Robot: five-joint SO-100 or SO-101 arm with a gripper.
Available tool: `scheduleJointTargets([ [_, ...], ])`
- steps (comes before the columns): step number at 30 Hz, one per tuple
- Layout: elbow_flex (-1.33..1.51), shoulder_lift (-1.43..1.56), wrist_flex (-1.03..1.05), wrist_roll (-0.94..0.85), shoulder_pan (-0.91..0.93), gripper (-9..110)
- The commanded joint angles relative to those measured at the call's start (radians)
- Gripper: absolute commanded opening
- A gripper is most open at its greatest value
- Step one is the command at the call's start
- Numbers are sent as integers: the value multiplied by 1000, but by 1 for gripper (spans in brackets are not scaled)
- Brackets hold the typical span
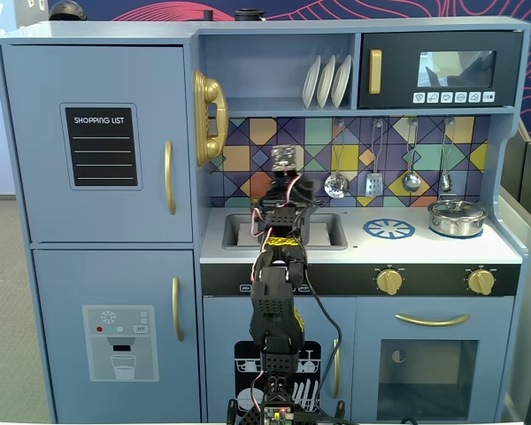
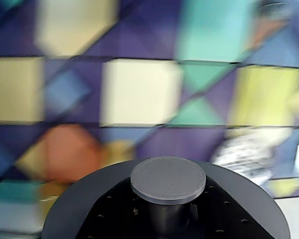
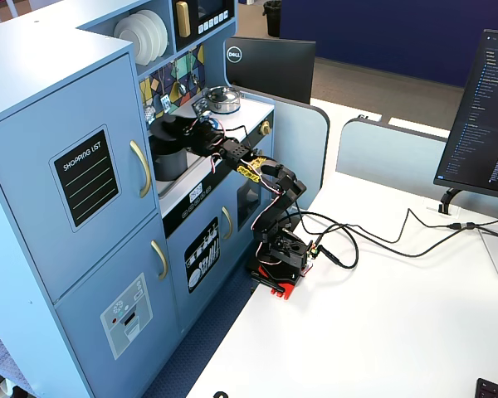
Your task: Take off the lid from the gray recipient and place it on the counter
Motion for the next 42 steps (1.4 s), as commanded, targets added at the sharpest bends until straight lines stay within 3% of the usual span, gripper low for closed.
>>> scheduleJointTargets([
  [1,-78,89,18,17,86,0],
  [13,51,87,-49,84,402,0],
  [24,155,-112,-284,69,448,0],
  [42,184,-313,-416,57,440,0],
])
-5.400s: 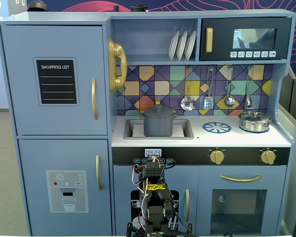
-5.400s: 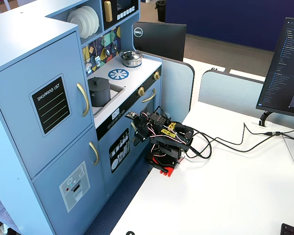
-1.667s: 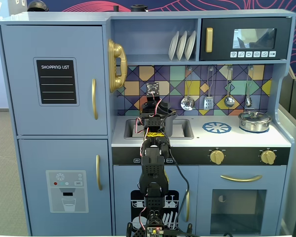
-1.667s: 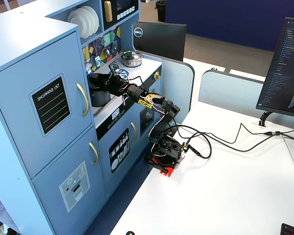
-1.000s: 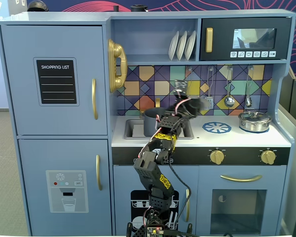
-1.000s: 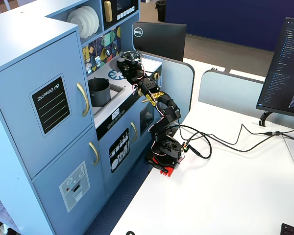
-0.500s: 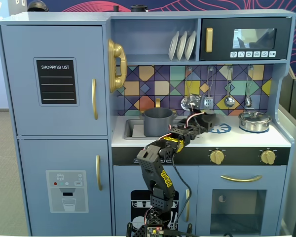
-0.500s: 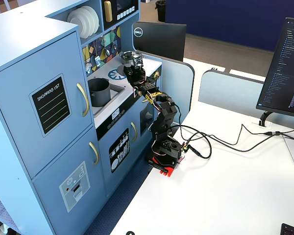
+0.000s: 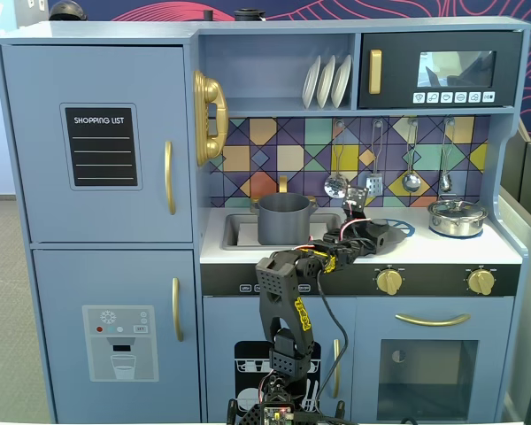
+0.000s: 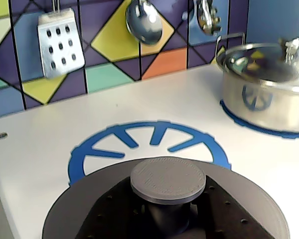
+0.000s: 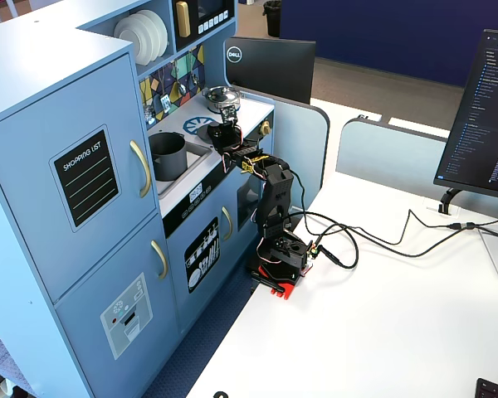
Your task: Take off the lid from the gray recipient and place it on the counter
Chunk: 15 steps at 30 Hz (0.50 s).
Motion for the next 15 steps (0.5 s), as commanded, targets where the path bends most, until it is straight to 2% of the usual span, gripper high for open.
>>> scheduleJointTargets([
  [1,-20,-8,-49,-12,5,0],
  [13,-5,-51,-69,-48,12,0],
  [15,5,-43,-75,-44,14,6],
])
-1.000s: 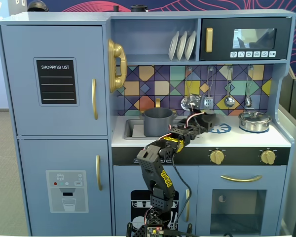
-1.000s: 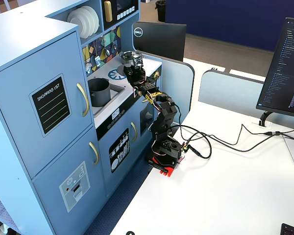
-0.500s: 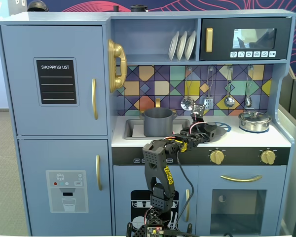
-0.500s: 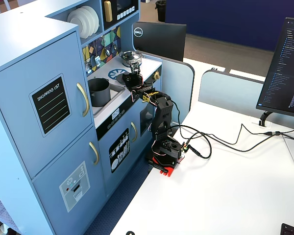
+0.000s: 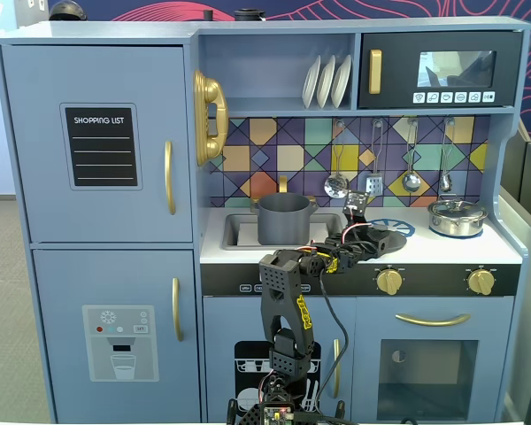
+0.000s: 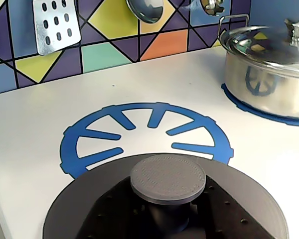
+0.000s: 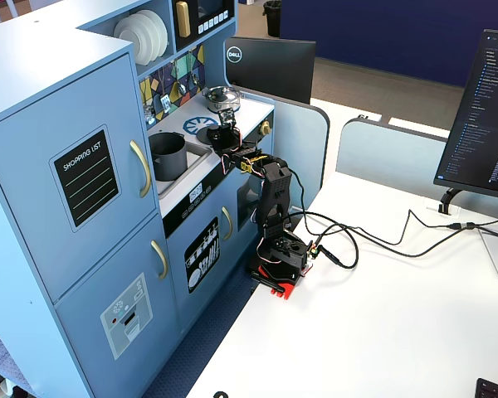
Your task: Take off the lid from the gray recipient and place it on the counter
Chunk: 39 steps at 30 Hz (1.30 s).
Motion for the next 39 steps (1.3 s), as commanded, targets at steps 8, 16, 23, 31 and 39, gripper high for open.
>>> scheduleJointTargets([
  [8,38,46,-31,-17,25,37],
  [16,74,84,-54,-8,61,40],
  [23,57,106,-52,0,49,38],
  [31,26,218,-32,2,25,35],
  [39,72,554,290,20,-6,24],
])
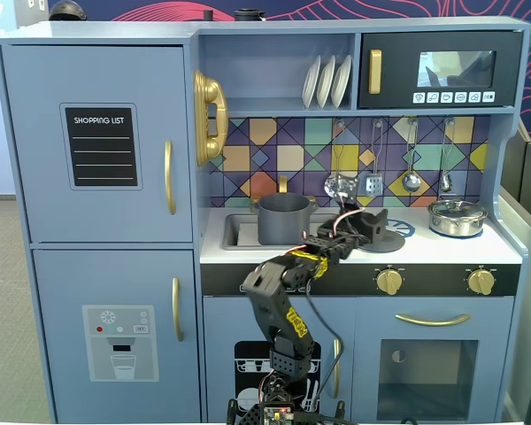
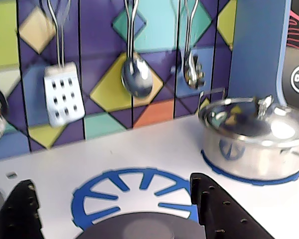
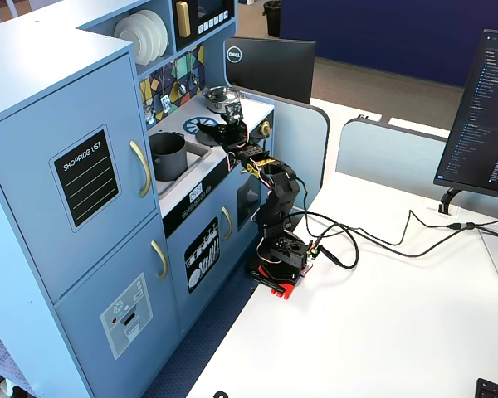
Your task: Take off the lid from the gray recipient and place it on the counter
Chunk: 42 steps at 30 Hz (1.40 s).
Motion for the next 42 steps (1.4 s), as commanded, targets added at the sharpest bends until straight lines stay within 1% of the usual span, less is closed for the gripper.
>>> scheduleJointTargets([
  [1,11,290,285,17,-37,18],
  [2,26,367,414,25,-54,14],
  [4,29,517,736,23,-103,3],
  [5,32,584,896,29,-130,0],
  [7,55,696,1129,51,-204,0],
  [9,112,790,1259,63,-276,0],
  [11,176,857,1336,67,-342,0],
  [15,313,934,1425,72,-463,0],
  [17,391,950,1427,103,-515,0],
  [19,480,960,1414,86,-557,0],
  [23,676,1012,1246,146,-649,0],
  [28,848,1049,1006,166,-686,0],
  [32,848,1063,1060,224,-709,0],
  [35,848,1075,1149,221,-692,0],
  [42,850,1077,1483,175,-657,0],
])
